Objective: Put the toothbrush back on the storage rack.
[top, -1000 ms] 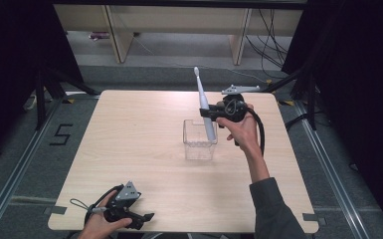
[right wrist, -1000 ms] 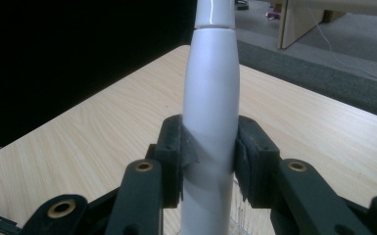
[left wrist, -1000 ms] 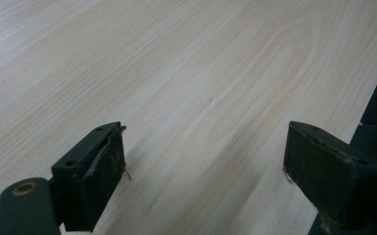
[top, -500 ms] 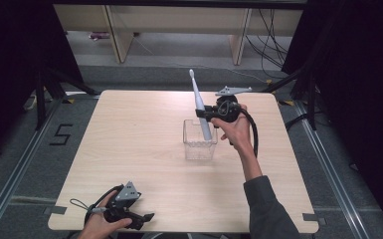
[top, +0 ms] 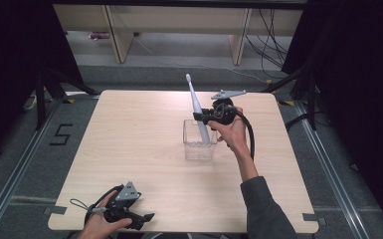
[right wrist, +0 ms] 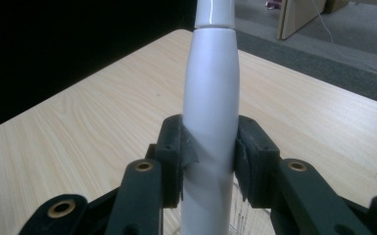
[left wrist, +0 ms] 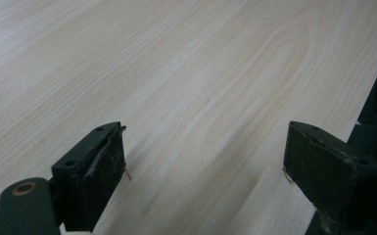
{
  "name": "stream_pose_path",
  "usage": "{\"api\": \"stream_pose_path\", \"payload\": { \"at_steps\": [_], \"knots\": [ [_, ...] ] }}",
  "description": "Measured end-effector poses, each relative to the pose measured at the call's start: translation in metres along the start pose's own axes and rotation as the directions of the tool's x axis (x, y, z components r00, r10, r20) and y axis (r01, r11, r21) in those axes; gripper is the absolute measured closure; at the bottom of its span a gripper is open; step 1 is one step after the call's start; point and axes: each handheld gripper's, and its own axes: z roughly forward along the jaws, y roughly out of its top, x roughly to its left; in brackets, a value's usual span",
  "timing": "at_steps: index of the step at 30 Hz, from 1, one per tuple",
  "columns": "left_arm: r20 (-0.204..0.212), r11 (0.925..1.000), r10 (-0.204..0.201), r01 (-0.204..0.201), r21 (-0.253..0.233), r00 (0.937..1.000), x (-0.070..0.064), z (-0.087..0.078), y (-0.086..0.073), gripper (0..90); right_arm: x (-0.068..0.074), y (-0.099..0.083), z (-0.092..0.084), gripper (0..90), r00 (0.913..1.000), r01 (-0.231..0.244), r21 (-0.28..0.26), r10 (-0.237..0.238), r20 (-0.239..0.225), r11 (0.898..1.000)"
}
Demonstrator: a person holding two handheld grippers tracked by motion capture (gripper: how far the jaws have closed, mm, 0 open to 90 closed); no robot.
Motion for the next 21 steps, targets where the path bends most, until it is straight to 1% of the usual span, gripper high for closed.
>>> {"api": "stream_pose_path", "payload": {
  "at_steps": [1,2,3,5,6,7,8,9,10,11,12,13,14,15,16,18,19,20,21],
  "knots": [
    [0.001,1.0000,0.000,0.000,0.000,1.0000,0.000,0.000,0.000,14.9,-0.001,-0.001,0.002,66.6,0.9997,0.024,-0.005,-0.024,0.000,1.000],
    [0.000,1.0000,0.000,0.000,0.000,1.0000,0.000,0.000,0.000,14.9,0.000,-0.003,0.004,66.6,1.0000,0.000,0.004,0.000,-0.007,1.000],
    [0.003,1.0000,-0.002,0.002,-0.001,1.0000,0.000,0.000,0.000,14.9,-0.001,-0.004,0.005,66.6,0.9997,0.025,0.011,-0.025,-0.004,1.000],
    [0.008,1.0000,-0.005,0.005,-0.003,1.0000,0.000,0.000,0.000,14.9,0.000,-0.007,0.007,66.6,0.9999,0.015,0.020,-0.015,-0.006,1.000],
    [0.000,1.0000,-0.003,0.003,-0.001,1.0000,0.000,0.000,0.000,14.9,-0.001,-0.007,0.008,66.6,0.9995,0.030,0.023,-0.030,-0.008,0.999],
    [0.000,1.0000,-0.001,0.001,0.000,1.0000,0.000,0.000,0.000,14.9,-0.001,-0.009,0.010,66.6,0.9990,0.046,0.028,-0.046,0.001,0.999],
    [0.000,1.0000,0.000,0.000,0.001,1.0000,0.000,0.000,0.000,14.9,0.001,-0.010,0.011,66.6,0.9994,0.033,0.035,-0.033,0.005,0.999],
    [0.007,1.0000,-0.007,0.007,-0.003,1.0000,0.000,0.000,0.000,14.9,0.001,-0.010,0.011,66.6,0.9995,0.031,0.042,-0.031,0.006,0.999],
    [0.008,1.0000,-0.001,0.001,0.000,1.0000,0.000,0.000,0.000,14.9,0.001,-0.011,0.013,66.6,0.9991,0.042,0.044,-0.042,0.006,0.998],
    [0.009,0.9998,-0.015,0.015,-0.011,0.9998,-0.001,0.001,0.000,14.9,0.002,-0.012,0.013,66.6,0.9995,0.032,0.054,-0.032,0.006,0.998],
    [0.008,0.9998,-0.016,0.016,-0.013,0.9998,-0.001,0.001,0.000,14.9,0.002,-0.013,0.014,66.6,0.9991,0.040,0.051,-0.041,0.014,0.998],
    [0.001,1.0000,0.002,-0.002,0.000,1.0000,0.000,0.000,0.000,14.9,0.002,-0.014,0.015,66.6,0.9978,0.057,0.060,-0.059,0.032,0.997],
    [0.000,1.0000,0.000,0.000,0.001,1.0000,0.000,0.000,0.000,14.9,0.002,-0.016,0.016,66.6,0.9979,0.056,0.072,-0.058,0.029,0.996],
    [0.000,1.0000,0.000,0.000,0.001,1.0000,0.000,0.000,0.000,14.9,0.002,-0.018,0.018,66.6,0.9979,0.058,0.070,-0.060,0.025,0.996],
    [0.000,1.0000,0.000,0.000,0.001,1.0000,0.000,0.000,0.000,14.9,0.003,-0.019,0.019,66.6,0.9972,0.062,0.076,-0.065,0.036,0.995],
    [0.008,1.0000,-0.007,0.007,-0.003,1.0000,0.000,0.000,0.000,14.9,0.003,-0.021,0.021,66.6,0.9963,0.074,0.098,-0.078,0.038,0.992],
    [0.007,1.0000,-0.005,0.005,-0.001,1.0000,0.000,0.000,0.000,14.9,0.004,-0.021,0.022,66.6,0.9967,0.068,0.098,-0.072,0.037,0.993],
    [0.008,1.0000,-0.005,0.005,-0.003,1.0000,0.000,0.000,0.000,14.9,0.004,-0.022,0.022,66.5,0.9967,0.065,0.111,-0.070,0.041,0.992],
    [0.000,1.0000,0.003,-0.003,0.002,1.0000,0.001,0.000,0.000,14.9,0.004,-0.022,0.023,66.6,0.9958,0.077,0.116,-0.082,0.042,0.990]
  ]
}}
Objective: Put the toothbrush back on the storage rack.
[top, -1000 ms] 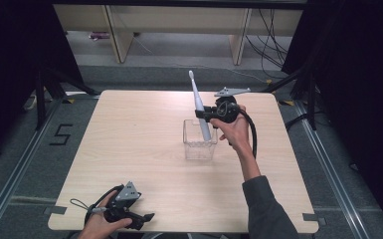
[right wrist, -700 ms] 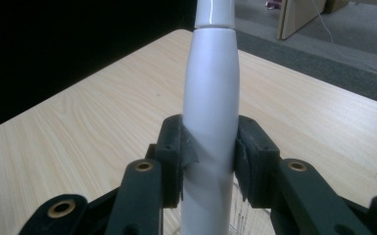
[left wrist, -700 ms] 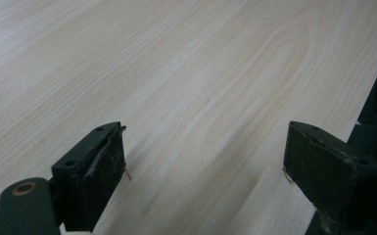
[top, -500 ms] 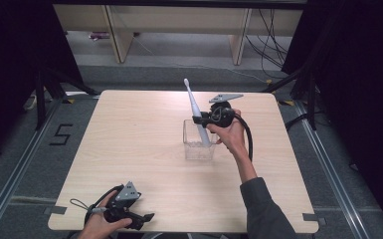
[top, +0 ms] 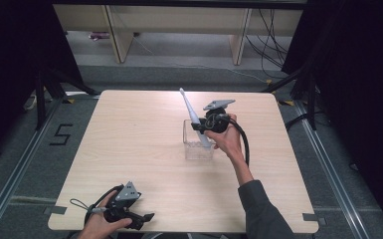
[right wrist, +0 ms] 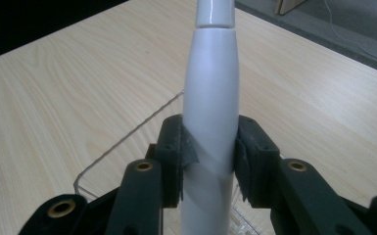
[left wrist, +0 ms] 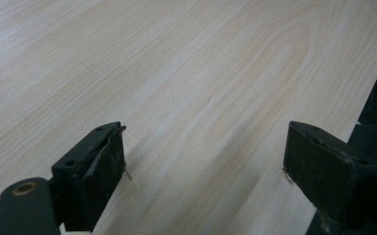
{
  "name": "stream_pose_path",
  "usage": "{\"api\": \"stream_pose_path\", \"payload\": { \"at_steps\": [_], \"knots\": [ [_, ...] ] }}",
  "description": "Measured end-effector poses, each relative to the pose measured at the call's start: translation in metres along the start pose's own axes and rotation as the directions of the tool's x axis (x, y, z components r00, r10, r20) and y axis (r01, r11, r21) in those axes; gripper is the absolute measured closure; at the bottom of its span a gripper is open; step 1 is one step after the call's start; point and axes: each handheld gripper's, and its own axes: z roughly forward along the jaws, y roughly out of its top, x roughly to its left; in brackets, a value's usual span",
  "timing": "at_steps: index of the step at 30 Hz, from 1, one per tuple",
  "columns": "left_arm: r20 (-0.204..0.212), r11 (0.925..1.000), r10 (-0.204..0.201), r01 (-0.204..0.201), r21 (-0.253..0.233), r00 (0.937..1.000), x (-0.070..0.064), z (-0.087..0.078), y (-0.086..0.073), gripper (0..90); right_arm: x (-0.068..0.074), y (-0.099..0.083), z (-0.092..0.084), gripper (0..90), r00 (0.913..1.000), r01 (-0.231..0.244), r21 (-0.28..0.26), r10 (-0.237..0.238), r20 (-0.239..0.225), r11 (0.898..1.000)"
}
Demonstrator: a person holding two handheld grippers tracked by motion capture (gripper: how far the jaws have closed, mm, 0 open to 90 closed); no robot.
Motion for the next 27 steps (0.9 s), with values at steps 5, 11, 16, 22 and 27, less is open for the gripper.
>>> {"api": "stream_pose_path", "payload": {
  "at_steps": [5,11,16,22,27],
  "knots": [
    [0.000,1.0000,-0.003,0.003,-0.003,1.0000,0.000,0.000,0.000,14.9,0.001,-0.001,0.003,66.6,1.0000,0.009,0.015,-0.009,0.001,1.000],
    [0.001,1.0000,-0.002,0.002,-0.002,1.0000,0.000,0.000,0.000,14.9,0.004,-0.003,0.009,66.6,1.0000,-0.001,0.027,0.001,0.001,1.000],
    [0.010,0.9997,-0.018,0.018,-0.016,0.9998,-0.002,0.001,0.000,14.9,0.005,-0.005,0.011,66.5,0.9999,0.007,0.048,-0.008,0.012,0.999],
    [0.011,0.9997,-0.017,0.017,-0.017,0.9998,-0.001,0.001,0.000,14.9,0.005,-0.005,0.015,66.6,0.9994,0.031,0.052,-0.031,0.013,0.998],
    [0.010,0.9997,-0.019,0.019,-0.017,0.9998,-0.002,0.001,0.000,14.9,0.005,-0.005,0.016,66.5,0.9997,0.018,0.071,-0.019,0.014,0.997]
  ]
}}
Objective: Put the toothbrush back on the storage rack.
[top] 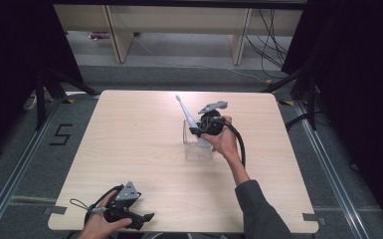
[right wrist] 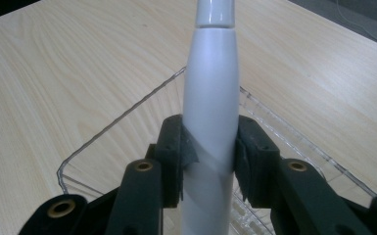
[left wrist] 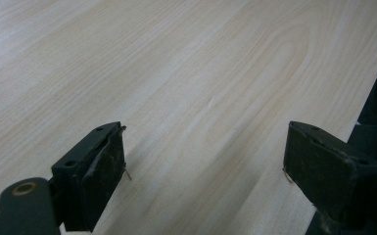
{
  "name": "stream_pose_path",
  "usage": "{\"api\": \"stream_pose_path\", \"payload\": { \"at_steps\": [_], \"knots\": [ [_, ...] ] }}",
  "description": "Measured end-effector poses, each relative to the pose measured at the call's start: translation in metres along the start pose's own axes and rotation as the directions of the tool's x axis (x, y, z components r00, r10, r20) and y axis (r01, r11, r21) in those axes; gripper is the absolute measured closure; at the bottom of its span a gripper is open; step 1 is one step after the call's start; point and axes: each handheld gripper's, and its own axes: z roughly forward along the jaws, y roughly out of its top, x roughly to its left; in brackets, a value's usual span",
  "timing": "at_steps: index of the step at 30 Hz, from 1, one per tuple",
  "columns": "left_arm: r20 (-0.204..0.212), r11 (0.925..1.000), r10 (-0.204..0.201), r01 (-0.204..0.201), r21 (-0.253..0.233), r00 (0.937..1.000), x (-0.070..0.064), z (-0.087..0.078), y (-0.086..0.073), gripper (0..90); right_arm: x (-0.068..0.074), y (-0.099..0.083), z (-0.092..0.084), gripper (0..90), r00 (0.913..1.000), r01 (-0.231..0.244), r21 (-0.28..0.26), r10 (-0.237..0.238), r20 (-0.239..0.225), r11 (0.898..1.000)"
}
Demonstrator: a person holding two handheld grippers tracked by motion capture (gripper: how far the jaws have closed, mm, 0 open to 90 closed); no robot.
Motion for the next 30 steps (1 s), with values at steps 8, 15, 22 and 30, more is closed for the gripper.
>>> {"api": "stream_pose_path", "payload": {
  "at_steps": [8,15,22,30],
  "knots": [
    [-0.002,1.0000,0.001,-0.001,-0.001,1.0000,0.000,0.000,0.000,14.9,-0.001,-0.001,0.004,66.5,1.0000,-0.002,0.036,0.002,0.002,0.999],
    [0.000,1.0000,0.002,-0.002,-0.001,1.0000,0.000,0.000,0.000,14.9,-0.002,-0.002,0.007,66.5,0.9999,0.005,0.037,-0.005,-0.009,0.999],
    [-0.001,1.0000,0.001,-0.001,0.001,1.0000,0.000,0.000,0.000,14.9,-0.003,-0.002,0.008,66.4,0.9999,0.007,0.074,-0.006,-0.014,0.997],
    [-0.007,0.9998,0.017,-0.017,0.013,0.9998,0.001,-0.001,0.000,14.9,-0.003,-0.001,0.011,66.3,0.9994,0.011,0.091,-0.008,-0.033,0.996]
  ]
}}
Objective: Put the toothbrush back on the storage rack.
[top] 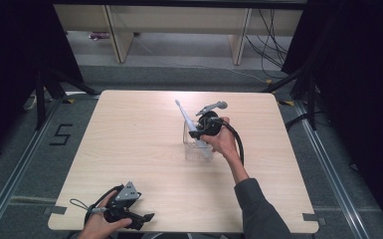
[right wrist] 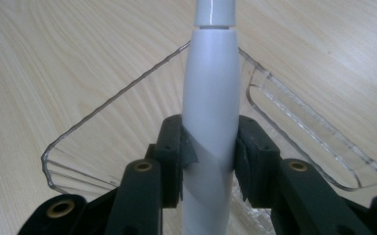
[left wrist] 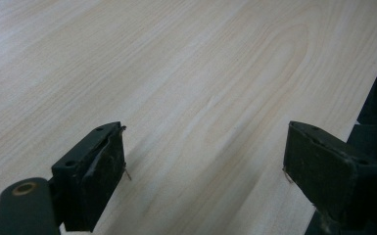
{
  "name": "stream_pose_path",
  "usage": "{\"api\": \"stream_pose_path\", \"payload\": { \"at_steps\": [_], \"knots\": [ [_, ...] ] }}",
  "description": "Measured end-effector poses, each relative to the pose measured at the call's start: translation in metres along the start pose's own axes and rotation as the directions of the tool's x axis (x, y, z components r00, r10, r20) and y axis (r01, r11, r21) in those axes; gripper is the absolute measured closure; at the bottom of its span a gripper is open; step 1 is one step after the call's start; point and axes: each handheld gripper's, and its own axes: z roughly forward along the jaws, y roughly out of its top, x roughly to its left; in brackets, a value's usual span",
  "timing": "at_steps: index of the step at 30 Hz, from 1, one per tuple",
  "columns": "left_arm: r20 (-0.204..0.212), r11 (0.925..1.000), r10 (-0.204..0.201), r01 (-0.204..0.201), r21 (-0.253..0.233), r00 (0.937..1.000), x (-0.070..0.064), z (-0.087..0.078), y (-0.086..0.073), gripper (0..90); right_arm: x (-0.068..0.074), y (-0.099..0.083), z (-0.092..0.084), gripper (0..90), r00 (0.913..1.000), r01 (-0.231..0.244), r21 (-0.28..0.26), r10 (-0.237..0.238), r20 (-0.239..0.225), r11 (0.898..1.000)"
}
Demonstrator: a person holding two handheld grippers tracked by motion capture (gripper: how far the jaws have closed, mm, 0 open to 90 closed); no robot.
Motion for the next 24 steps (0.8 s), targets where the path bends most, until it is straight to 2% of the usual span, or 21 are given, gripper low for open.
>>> {"api": "stream_pose_path", "payload": {
  "at_steps": [1,2,4,5,6,7,10,12,13,14,16,17,18,19,20,21,22,23,24],
  "knots": [
    [0.007,0.9999,-0.011,0.011,-0.010,0.9999,-0.001,0.000,0.000,14.9,-0.001,0.000,0.001,66.2,0.9999,0.010,-0.003,-0.010,0.006,1.000],
    [0.006,1.0000,-0.002,0.002,-0.003,1.0000,0.000,0.000,0.000,14.9,0.000,-0.001,0.003,66.2,0.9999,0.004,-0.011,-0.004,0.010,1.000],
    [0.006,0.9999,-0.013,0.013,-0.011,0.9999,-0.001,0.000,0.000,14.9,0.001,-0.001,0.002,66.2,1.0000,-0.006,0.007,0.006,0.003,1.000],
    [0.007,0.9998,-0.013,0.013,-0.012,0.9999,-0.001,0.000,0.000,14.9,0.003,-0.001,0.002,66.1,0.9992,-0.039,0.022,0.039,-0.004,0.999],
    [0.007,0.9999,-0.012,0.012,-0.012,0.9999,-0.001,0.000,0.000,14.9,0.003,-0.001,0.002,66.0,0.9992,-0.040,0.019,0.040,-0.005,0.999],
    [0.006,1.0000,0.000,0.000,-0.001,1.0000,0.000,0.000,0.000,14.9,0.000,-0.002,0.004,65.9,1.0000,-0.008,0.001,0.008,0.000,1.000],
    [0.008,0.9999,-0.012,0.012,-0.012,0.9999,-0.001,0.001,0.000,14.9,0.002,-0.002,0.002,65.5,0.9996,-0.029,0.002,0.029,0.001,1.000],
    [0.008,0.9996,-0.024,0.024,-0.012,0.9997,-0.002,0.001,0.000,14.9,0.002,-0.001,0.000,63.2,0.9999,-0.017,-0.011,0.017,0.002,1.000],
    [0.001,1.0000,-0.007,0.007,-0.001,1.0000,-0.001,0.000,0.000,14.9,0.001,0.000,-0.001,61.7,1.0000,0.006,-0.018,-0.006,0.004,1.000],
    [-0.002,1.0000,0.008,-0.008,0.003,1.0000,0.000,0.000,0.000,14.9,0.002,0.001,-0.003,61.3,0.9998,-0.021,-0.023,0.021,-0.003,1.000],
    [-0.002,1.0000,0.000,0.000,0.003,1.0000,0.000,0.000,0.000,14.9,0.002,0.002,-0.006,61.7,0.9997,-0.024,-0.024,0.024,-0.002,0.999],
    [-0.002,1.0000,-0.001,0.001,0.001,1.0000,0.000,0.000,0.000,14.9,0.003,0.002,-0.008,62.0,0.9991,-0.041,-0.023,0.041,-0.007,0.999],
    [-0.002,1.0000,0.000,0.000,0.002,1.0000,0.000,0.000,0.000,14.9,0.001,0.003,-0.009,61.9,0.9999,-0.014,-0.037,0.014,-0.001,0.999],
    [-0.003,1.0000,-0.001,0.001,0.002,1.0000,0.000,0.000,0.000,14.9,0.001,0.003,-0.010,61.9,1.0000,-0.007,-0.042,0.007,-0.001,0.999],
    [-0.004,1.0000,-0.001,0.001,0.002,1.0000,0.000,0.000,0.000,14.9,0.004,0.003,-0.012,62.0,0.9995,-0.032,-0.037,0.032,-0.002,0.999],
    [-0.003,1.0000,-0.001,0.001,0.002,1.0000,0.000,0.000,0.000,14.9,0.003,0.003,-0.011,62.0,0.9998,-0.018,-0.054,0.018,0.001,0.998],
    [-0.003,1.0000,0.000,0.000,0.002,1.0000,0.000,0.000,0.000,14.9,0.005,0.003,-0.013,62.0,0.9992,-0.039,-0.056,0.039,-0.004,0.998],
    [-0.003,1.0000,-0.001,0.001,0.002,1.0000,0.000,0.000,0.000,14.9,0.003,0.003,-0.015,62.0,0.9998,-0.018,-0.048,0.018,0.002,0.999],
    [-0.003,1.0000,-0.002,0.002,0.002,1.0000,0.000,0.000,0.000,14.9,0.004,0.003,-0.015,62.0,0.9997,-0.023,-0.050,0.023,-0.001,0.998]
  ]
}}
